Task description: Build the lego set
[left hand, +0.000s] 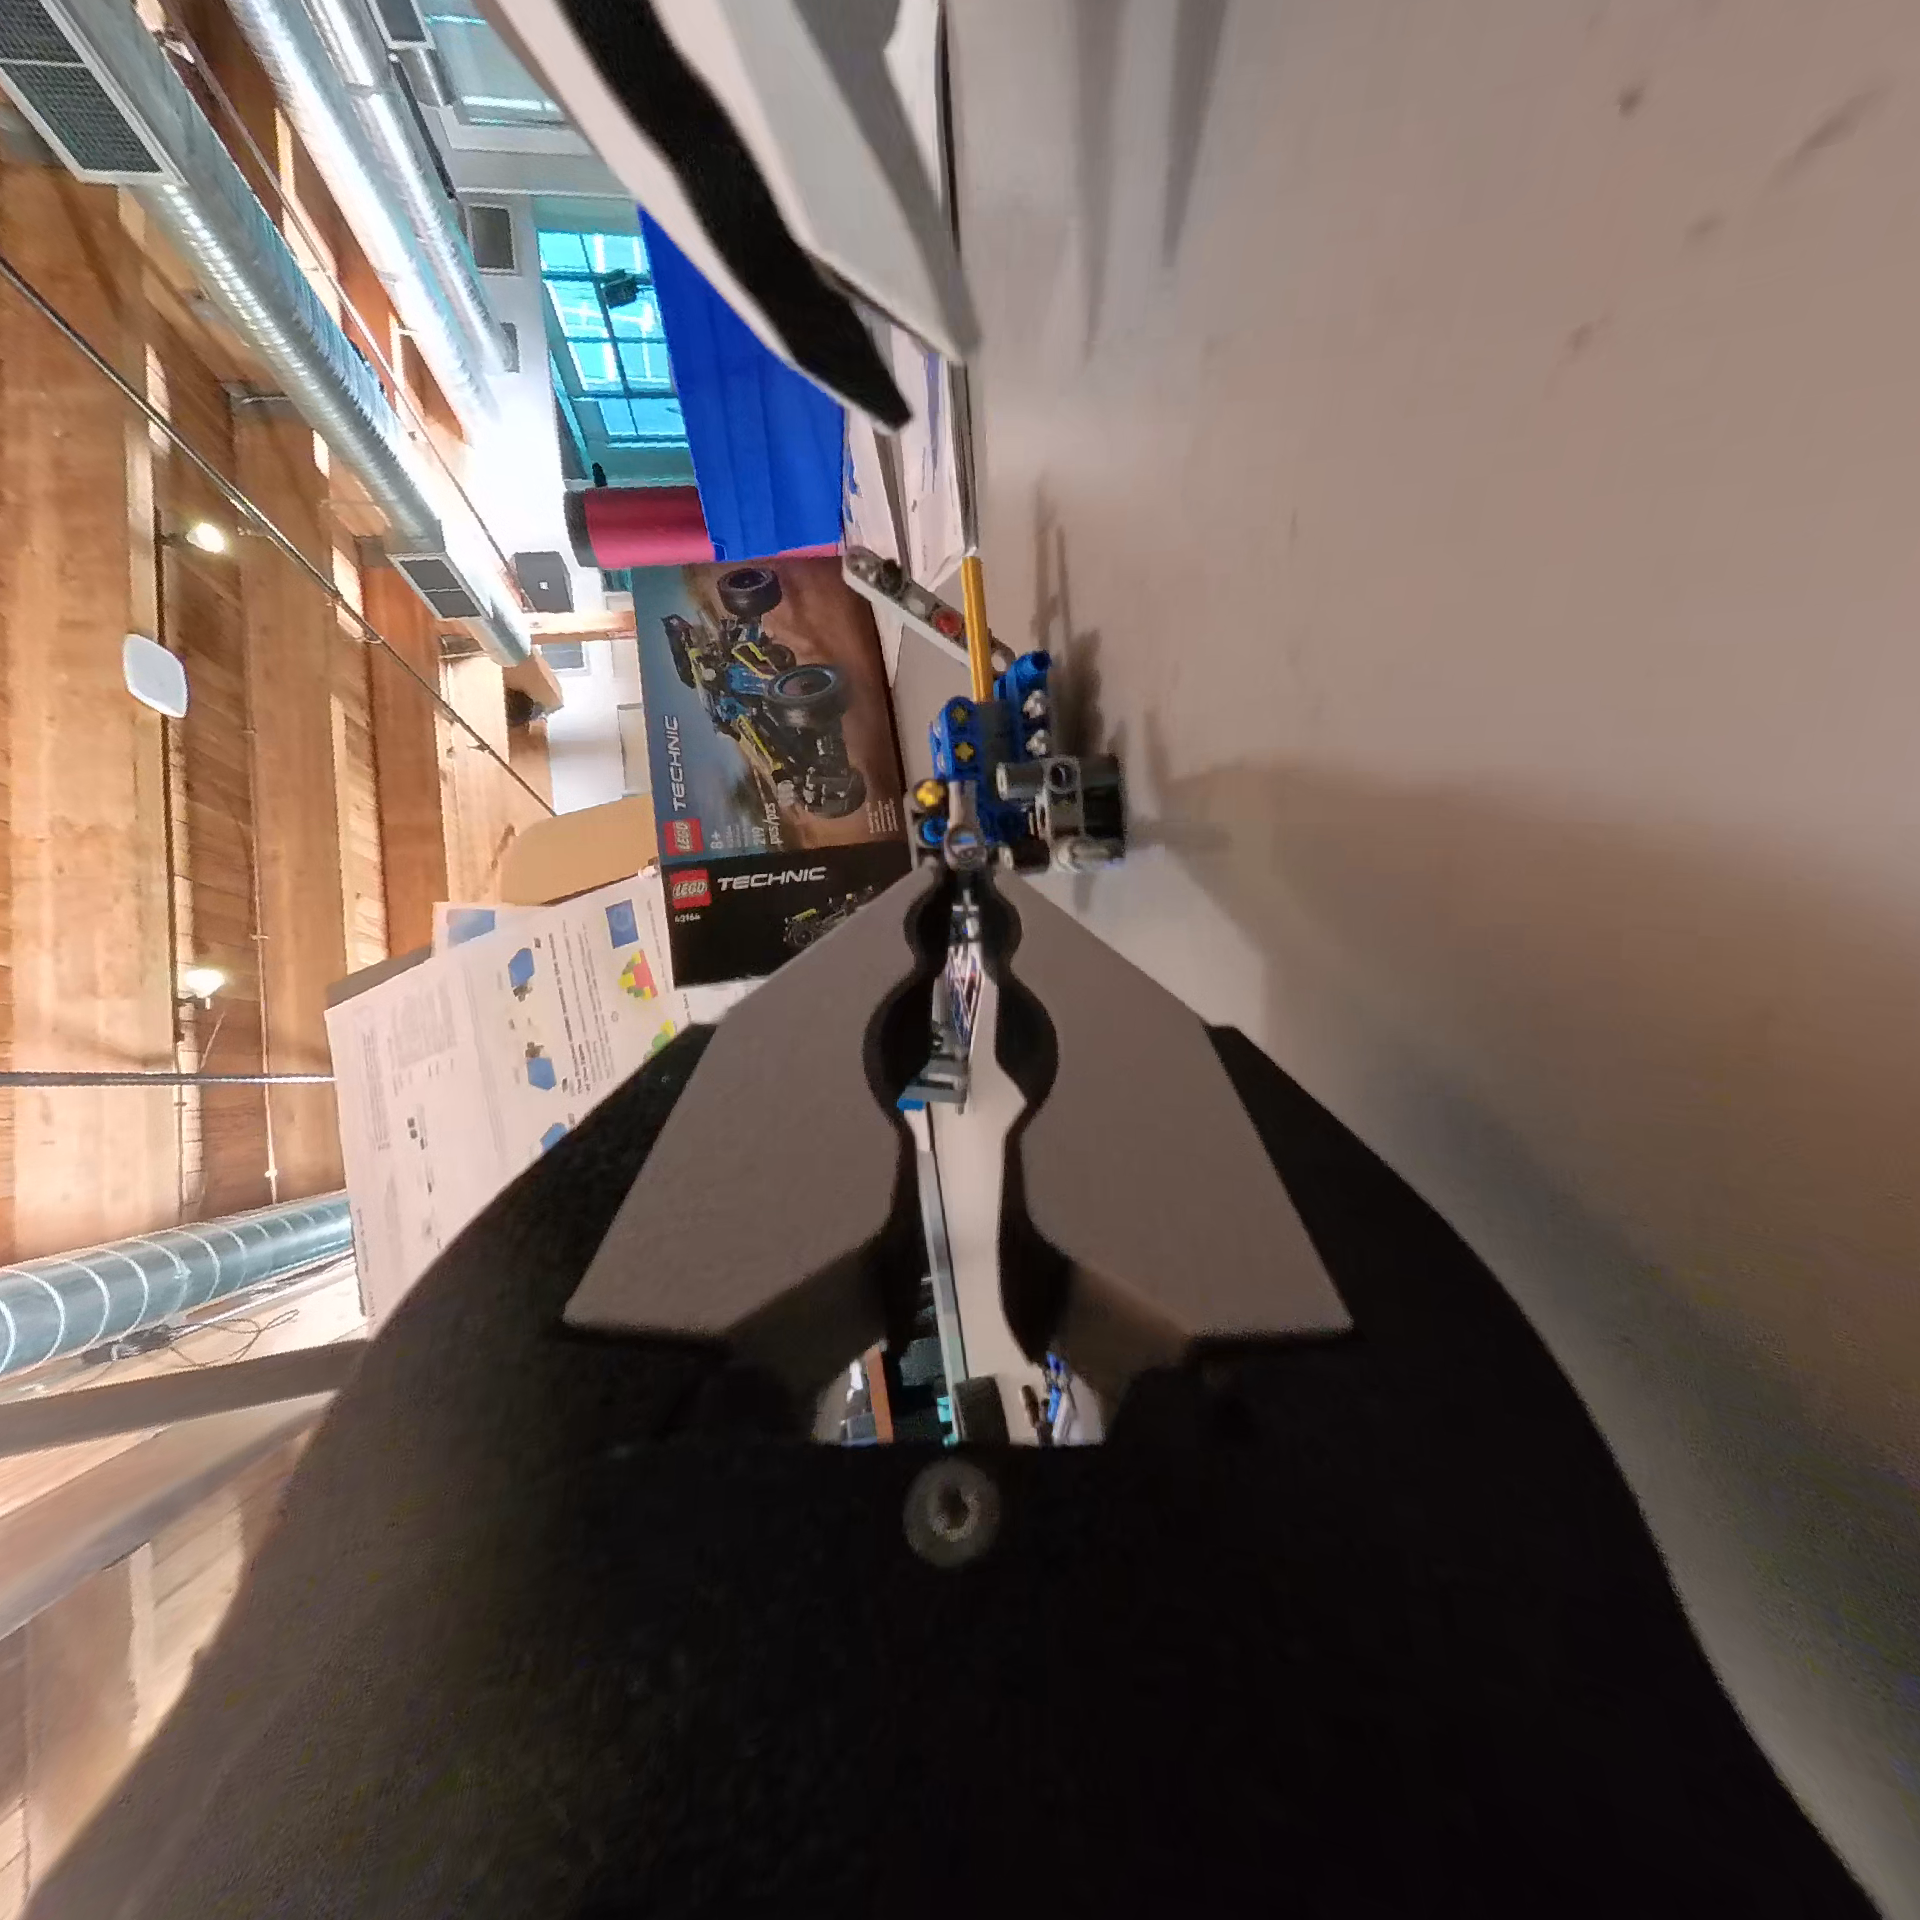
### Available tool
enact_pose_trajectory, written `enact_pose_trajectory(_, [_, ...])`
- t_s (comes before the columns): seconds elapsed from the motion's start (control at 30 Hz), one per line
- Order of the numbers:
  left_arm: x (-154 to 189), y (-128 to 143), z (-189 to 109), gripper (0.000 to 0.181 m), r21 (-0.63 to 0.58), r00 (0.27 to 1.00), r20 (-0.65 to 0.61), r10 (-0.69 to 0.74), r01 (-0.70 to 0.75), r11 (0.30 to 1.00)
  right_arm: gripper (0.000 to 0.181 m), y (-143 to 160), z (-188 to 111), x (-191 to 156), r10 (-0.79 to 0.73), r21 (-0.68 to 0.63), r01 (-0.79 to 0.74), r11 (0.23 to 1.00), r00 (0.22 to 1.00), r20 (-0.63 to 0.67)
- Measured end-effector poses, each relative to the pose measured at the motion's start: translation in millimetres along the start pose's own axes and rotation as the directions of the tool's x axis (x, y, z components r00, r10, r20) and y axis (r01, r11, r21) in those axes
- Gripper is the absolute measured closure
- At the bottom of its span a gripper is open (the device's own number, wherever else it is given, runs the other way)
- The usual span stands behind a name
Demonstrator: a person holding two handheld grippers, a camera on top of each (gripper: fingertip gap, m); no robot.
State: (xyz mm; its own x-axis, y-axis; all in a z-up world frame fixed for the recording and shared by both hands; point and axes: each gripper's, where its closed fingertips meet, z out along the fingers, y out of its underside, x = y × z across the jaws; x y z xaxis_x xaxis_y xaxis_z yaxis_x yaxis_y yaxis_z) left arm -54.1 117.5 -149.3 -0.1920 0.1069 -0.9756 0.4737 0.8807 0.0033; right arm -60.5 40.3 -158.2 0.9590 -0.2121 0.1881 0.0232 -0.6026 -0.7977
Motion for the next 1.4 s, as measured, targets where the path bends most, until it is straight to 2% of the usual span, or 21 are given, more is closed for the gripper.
enact_pose_trajectory(0.03, [0, 3, -1, 0.181, -0.005, 1.000, 0.005, 0.008, -0.008, 1.000, 0.154, -7, -2, -1, 0.005, 0.034, -0.005, 0.999, 1.000, 0.014])
enact_pose_trajectory(0.17, [-4, 15, -4, 0.180, -0.028, 0.999, 0.030, 0.034, -0.033, 0.999, 0.158, -25, -2, -7, -0.005, 0.107, 0.001, 0.994, 0.999, 0.037])
enact_pose_trajectory(0.4, [-6, 20, -5, 0.180, -0.055, 0.998, 0.049, 0.043, -0.040, 0.998, 0.162, -3, 10, 9, -0.027, -0.027, 0.025, 0.999, 0.997, -0.072])
enact_pose_trajectory(0.53, [-3, 26, -3, 0.180, -0.096, 0.996, 0.044, 0.080, -0.075, 0.993, 0.169, 3, 12, 21, -0.001, -0.028, -0.003, 1.000, 0.989, -0.145])
enact_pose_trajectory(0.63, [-4, 26, -5, 0.180, -0.099, 0.996, 0.054, 0.070, -0.065, 0.993, 0.171, 2, 19, 13, -0.058, -0.034, 0.054, 0.998, 0.990, -0.130])
enact_pose_trajectory(0.8, [-2, 24, -4, 0.180, -0.103, 0.995, 0.048, 0.087, -0.082, 0.991, 0.170, 3, 30, 18, -0.193, -0.094, 0.178, 0.980, 0.961, -0.197])
enact_pose_trajectory(1.03, [2, 29, -1, 0.180, -0.124, 0.997, 0.029, 0.074, -0.070, 0.990, 0.172, -1, 38, 31, -0.272, -0.101, 0.254, 0.962, 0.932, -0.241])
enact_pose_trajectory(1.17, [2, 35, 0, 0.180, -0.151, 0.998, 0.031, 0.060, -0.055, 0.987, 0.172, -4, 37, 28, -0.294, -0.069, 0.286, 0.956, 0.925, -0.241])
enact_pose_trajectory(1.4, [-2, 48, 0, 0.180, -0.204, 0.999, 0.044, 0.026, -0.016, 0.979, 0.174, -8, 28, 30, -0.378, -0.059, 0.382, 0.922, 0.859, -0.345])
